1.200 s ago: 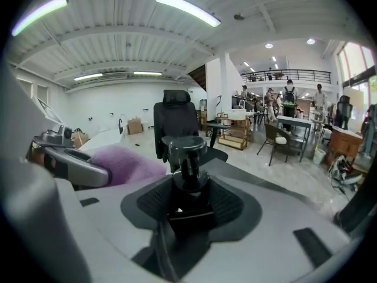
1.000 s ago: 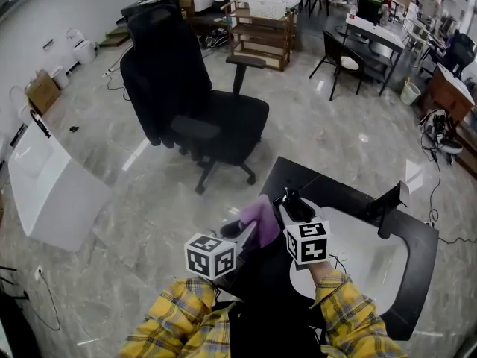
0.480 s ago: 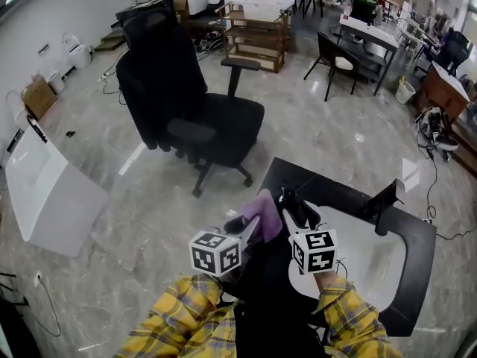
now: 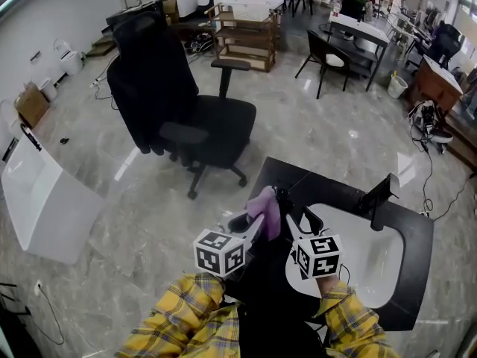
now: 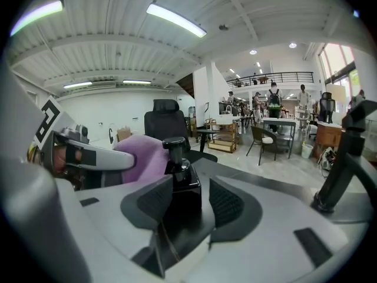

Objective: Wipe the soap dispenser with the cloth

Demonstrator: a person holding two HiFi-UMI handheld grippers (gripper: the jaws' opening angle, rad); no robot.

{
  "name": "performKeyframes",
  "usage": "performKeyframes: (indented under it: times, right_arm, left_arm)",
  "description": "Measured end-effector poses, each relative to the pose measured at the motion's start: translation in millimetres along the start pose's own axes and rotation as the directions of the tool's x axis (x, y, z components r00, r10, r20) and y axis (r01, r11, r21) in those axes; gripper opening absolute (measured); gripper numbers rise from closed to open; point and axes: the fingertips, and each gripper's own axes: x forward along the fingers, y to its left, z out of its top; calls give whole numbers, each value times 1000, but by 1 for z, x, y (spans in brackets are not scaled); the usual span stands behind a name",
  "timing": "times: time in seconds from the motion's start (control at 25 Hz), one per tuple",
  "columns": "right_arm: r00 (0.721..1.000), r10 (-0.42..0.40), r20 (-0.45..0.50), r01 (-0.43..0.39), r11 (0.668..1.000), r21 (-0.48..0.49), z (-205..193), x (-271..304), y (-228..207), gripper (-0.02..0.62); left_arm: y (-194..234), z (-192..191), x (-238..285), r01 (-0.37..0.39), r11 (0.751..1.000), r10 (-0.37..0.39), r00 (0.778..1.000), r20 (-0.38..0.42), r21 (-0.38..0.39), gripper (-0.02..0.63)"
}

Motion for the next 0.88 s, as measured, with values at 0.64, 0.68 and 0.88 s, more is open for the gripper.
performKeyframes:
  times: [0.64,0.68,0.88]
  right_arm:
    - [1000,-8,-18,9,1000,29,-10,0,-6,176]
    - [1000,-8,-19,9,1000,29,-10,1,-6,176]
    - [1000,-9,-24,10,1000,29,-10,2,-4,167]
  left_arm:
    - [6,-25,6,-9,999,12,998,-62,46,64]
    - [6,-26,6,-9,999,12,998,-64,45,64]
    - [6,-28,3,-11,999,14,997,-74,49,64]
